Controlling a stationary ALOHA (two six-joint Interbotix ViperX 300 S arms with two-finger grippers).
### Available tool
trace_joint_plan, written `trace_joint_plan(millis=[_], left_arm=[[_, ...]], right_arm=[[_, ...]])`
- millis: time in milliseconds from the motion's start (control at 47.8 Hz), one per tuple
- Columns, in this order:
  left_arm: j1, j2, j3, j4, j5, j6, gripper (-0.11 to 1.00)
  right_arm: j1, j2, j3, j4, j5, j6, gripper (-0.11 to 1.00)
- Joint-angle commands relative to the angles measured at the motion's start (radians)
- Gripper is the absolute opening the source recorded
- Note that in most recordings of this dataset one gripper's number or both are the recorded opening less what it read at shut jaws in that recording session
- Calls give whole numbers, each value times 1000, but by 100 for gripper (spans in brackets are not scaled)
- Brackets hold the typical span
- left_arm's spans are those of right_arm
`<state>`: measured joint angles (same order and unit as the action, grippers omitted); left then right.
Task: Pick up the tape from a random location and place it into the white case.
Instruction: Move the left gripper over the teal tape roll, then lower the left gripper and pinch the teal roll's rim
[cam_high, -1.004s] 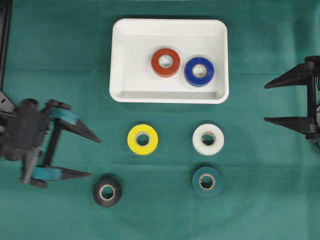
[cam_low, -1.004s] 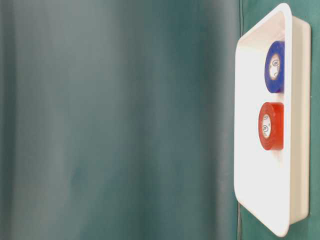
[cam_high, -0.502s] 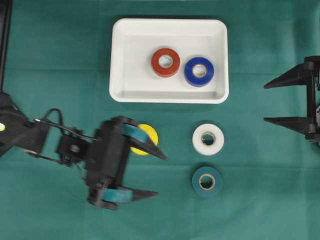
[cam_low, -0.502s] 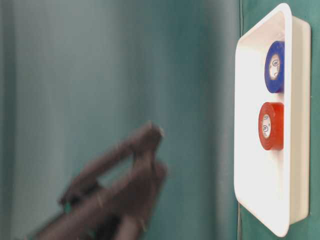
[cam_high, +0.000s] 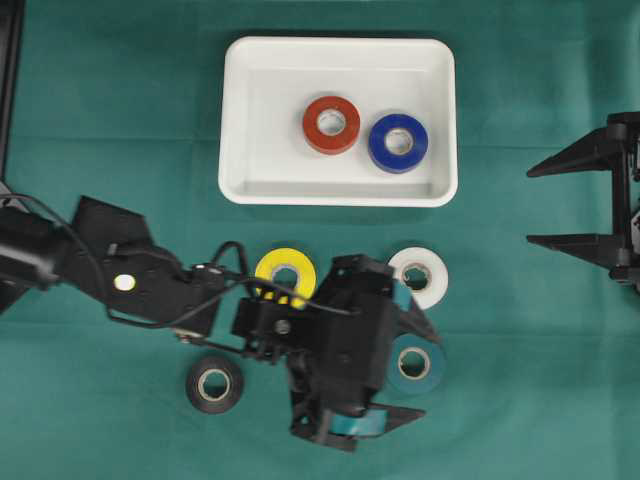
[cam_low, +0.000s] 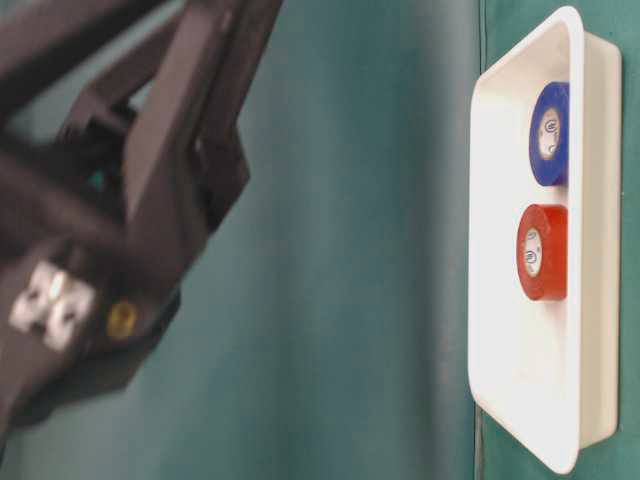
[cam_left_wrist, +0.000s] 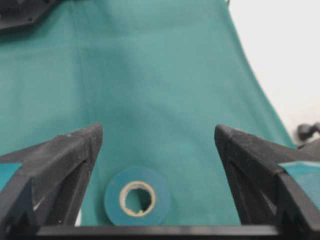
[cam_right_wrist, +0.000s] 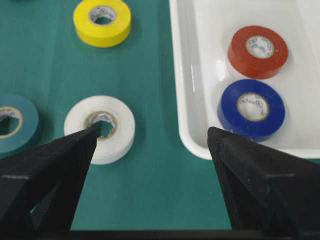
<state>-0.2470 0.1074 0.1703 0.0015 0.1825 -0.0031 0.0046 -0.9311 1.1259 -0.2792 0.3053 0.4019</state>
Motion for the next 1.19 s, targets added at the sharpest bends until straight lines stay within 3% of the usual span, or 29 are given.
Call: trace_joint_plan(millis=[0,209,502,774,1171], left_arm=[[9,-3,-60,3,31,0,97],[8,32,-135,2,144,-18,97],[3,143,-360,2,511,-35,97],[0,244,-534,8,773,-63,97],[-5,261,-557,8,802,-86,97]], right_arm=[[-2,6,-25,-2,-6,-3,88],[-2,6,-26,-2,8,-3,88],[-2,6,-28,-3,8,-2,88],[-2,6,-28,-2,8,-3,88],[-2,9,-28,-2,6,-3,88]])
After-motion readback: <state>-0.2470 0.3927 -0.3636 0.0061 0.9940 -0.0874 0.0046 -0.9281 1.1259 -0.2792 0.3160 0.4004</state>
